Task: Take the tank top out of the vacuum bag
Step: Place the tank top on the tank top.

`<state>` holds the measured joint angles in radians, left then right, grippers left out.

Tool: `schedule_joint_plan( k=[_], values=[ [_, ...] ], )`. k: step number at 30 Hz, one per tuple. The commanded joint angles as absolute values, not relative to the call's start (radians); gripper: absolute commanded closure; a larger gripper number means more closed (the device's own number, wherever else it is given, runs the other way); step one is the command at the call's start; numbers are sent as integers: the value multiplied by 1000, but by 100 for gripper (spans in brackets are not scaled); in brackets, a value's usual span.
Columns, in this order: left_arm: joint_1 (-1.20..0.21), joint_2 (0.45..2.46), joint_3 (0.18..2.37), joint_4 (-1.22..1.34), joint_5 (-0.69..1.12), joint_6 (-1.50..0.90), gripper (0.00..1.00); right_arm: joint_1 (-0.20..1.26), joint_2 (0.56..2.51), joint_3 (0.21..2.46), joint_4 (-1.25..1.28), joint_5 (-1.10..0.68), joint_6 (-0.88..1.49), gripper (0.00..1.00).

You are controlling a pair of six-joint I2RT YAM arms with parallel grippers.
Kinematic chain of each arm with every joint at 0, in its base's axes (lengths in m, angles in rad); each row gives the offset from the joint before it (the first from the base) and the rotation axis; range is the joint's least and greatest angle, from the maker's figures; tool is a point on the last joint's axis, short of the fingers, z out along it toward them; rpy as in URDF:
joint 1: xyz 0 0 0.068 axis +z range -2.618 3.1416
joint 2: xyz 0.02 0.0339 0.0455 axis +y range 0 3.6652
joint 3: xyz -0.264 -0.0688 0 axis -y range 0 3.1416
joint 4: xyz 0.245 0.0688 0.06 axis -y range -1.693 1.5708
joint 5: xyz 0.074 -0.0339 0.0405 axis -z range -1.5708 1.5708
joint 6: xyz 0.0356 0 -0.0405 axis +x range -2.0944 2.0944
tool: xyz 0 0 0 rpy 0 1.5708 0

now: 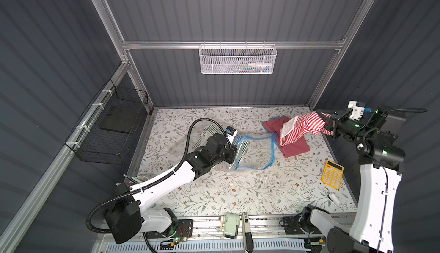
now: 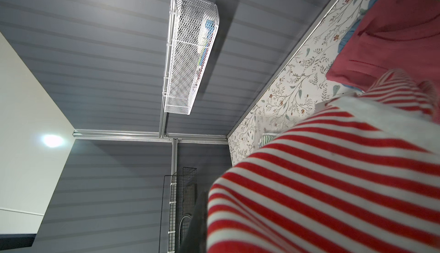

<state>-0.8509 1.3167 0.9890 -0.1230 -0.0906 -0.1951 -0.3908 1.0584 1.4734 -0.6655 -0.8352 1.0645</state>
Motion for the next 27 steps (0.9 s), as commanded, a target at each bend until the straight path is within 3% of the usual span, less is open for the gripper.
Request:
schedule_joint_plan(
  k=[1, 27],
  values=[
    [-849, 1310, 1032, -169, -108, -193, 100, -400, 1073, 1452, -567, -822, 1037, 100],
    [-849, 1357, 1075, -191, -127, -186, 100, -401, 1235, 1390, -394, -795, 997, 100]
  ],
)
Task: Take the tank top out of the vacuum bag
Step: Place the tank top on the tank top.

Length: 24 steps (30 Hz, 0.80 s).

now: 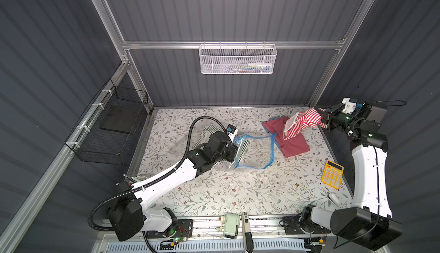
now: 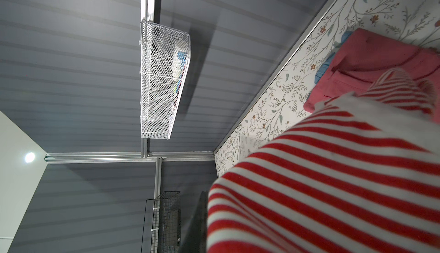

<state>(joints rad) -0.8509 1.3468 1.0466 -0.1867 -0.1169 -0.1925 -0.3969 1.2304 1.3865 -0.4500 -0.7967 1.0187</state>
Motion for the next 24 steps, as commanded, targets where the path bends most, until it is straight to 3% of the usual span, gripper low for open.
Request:
schedule_joint_plan(
  k=[1, 24],
  values=[
    [-850, 1359, 1077, -195, -126, -187, 100, -400, 1241, 1390, -394, -790, 999, 100],
    [-849, 1342, 1076, -199, -170, -127, 100, -329, 1406, 1460, -243, -706, 1005, 100]
  ],
)
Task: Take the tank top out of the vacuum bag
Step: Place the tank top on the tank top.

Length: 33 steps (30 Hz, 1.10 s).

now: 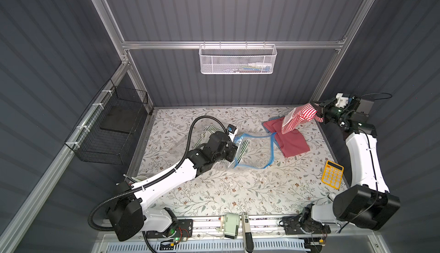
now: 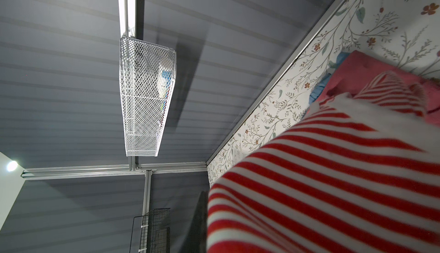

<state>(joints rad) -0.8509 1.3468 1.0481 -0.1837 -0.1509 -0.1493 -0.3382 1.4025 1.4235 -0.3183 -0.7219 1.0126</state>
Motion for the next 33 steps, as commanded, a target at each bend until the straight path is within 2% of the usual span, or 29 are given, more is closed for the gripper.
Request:
schedule_joint_plan(
  k=[1, 33],
  values=[
    [-849, 1341, 1075, -198, -172, -126, 100, -327, 1412, 1460, -238, -701, 1006, 100],
    [-848, 1364, 1081, -201, -179, -106, 100, -269, 1536, 1407, -60, -669, 1021, 100]
  ],
)
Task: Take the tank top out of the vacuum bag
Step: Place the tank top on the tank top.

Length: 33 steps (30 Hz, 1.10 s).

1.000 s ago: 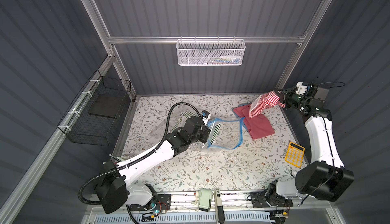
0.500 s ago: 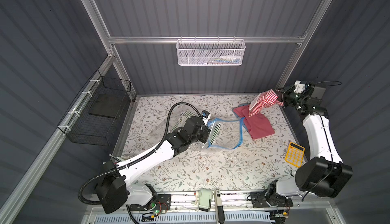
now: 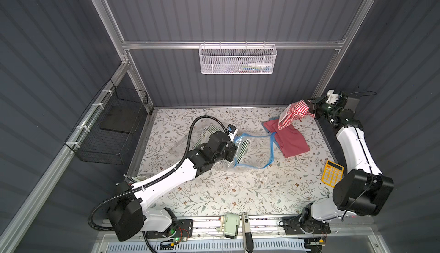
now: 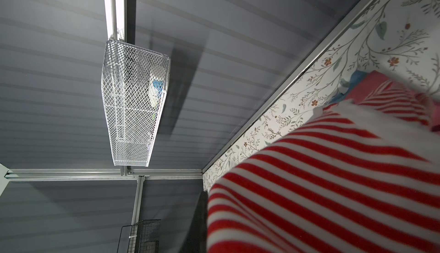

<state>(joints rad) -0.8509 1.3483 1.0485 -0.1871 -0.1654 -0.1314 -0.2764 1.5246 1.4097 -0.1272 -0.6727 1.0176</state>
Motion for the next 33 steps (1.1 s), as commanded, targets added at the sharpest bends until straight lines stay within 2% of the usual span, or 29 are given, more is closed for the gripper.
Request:
schedule_joint_plan(
  k=[1, 33],
  values=[
    [-848, 1366, 1083, -200, -179, -104, 100, -269, 1543, 1410, -53, -669, 1023, 100],
    [-848, 1409, 1053, -153, -179, -39, 100, -186, 1790, 1615, -25, -581, 1017, 100]
  ],
)
